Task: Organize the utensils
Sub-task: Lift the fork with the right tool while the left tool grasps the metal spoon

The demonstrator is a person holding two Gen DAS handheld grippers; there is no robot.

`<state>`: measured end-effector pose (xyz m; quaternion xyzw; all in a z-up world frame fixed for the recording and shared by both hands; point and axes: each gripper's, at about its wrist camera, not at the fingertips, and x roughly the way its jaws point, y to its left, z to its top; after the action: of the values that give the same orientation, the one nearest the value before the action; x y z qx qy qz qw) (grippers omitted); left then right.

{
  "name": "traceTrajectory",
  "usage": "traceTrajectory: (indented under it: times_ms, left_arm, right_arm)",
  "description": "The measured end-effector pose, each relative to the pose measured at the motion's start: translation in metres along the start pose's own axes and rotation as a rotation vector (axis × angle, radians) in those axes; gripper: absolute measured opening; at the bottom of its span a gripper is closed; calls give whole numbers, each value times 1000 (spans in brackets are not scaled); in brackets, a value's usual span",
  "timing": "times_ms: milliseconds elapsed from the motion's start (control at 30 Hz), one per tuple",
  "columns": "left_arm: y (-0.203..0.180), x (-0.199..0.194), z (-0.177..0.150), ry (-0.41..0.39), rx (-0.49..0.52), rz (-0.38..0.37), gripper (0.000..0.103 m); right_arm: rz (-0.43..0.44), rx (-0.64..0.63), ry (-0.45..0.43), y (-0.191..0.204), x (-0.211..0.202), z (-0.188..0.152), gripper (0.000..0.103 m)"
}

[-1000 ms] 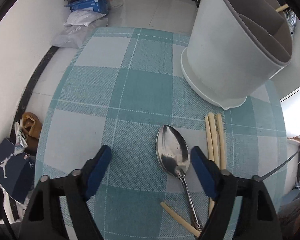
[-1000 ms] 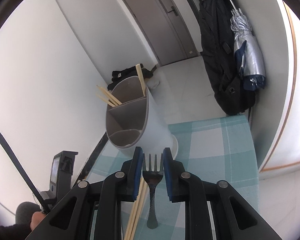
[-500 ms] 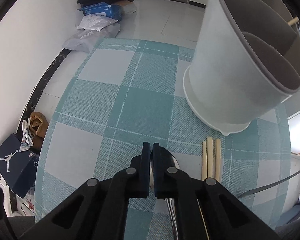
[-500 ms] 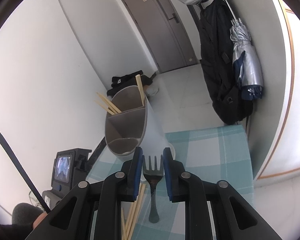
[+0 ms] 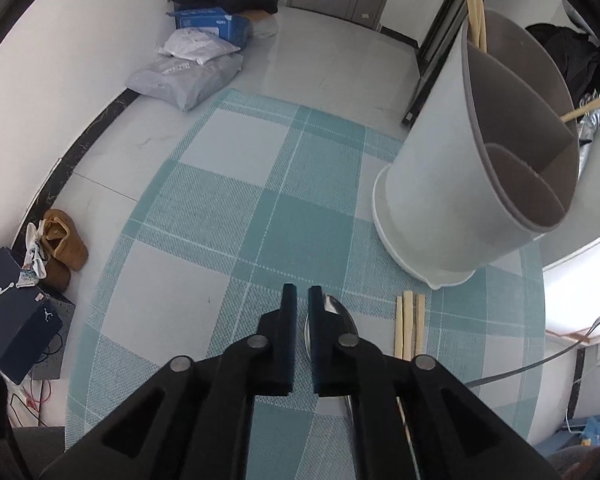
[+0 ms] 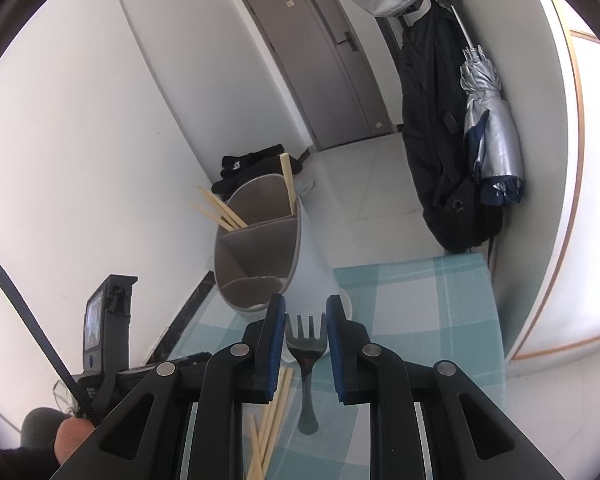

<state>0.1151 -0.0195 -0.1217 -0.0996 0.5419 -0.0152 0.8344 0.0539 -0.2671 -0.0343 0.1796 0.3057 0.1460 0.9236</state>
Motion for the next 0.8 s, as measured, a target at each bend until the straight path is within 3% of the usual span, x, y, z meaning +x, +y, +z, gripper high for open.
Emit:
traceTrajectory:
  times_ms: [33, 100, 333, 500, 567, 667, 800]
  left_arm:
    - [0, 1, 1, 9, 11, -3, 19]
    - [-4, 5, -1, 19, 36, -7, 43]
    - [-19, 20, -5, 97, 160, 128, 45]
    - [-19, 24, 0, 119, 138, 121, 45]
    - [-20, 23, 1, 119, 143, 118, 40]
    - [-24, 22, 0, 121, 135, 100, 17]
    - [-24, 21, 2, 111, 90, 119, 9]
  right_arm:
    - [0, -2, 0, 1, -1, 0, 20]
    - [-1, -8, 0, 2, -1, -1, 20]
    - [-9, -17, -1, 0, -1, -1, 20]
    - [-9, 0, 0, -4, 0, 1, 20]
    - [-5, 5, -1, -5, 0, 2, 20]
    - [-2, 3, -6, -4, -2, 3, 20]
    - [5, 10, -2, -5, -1, 4, 20]
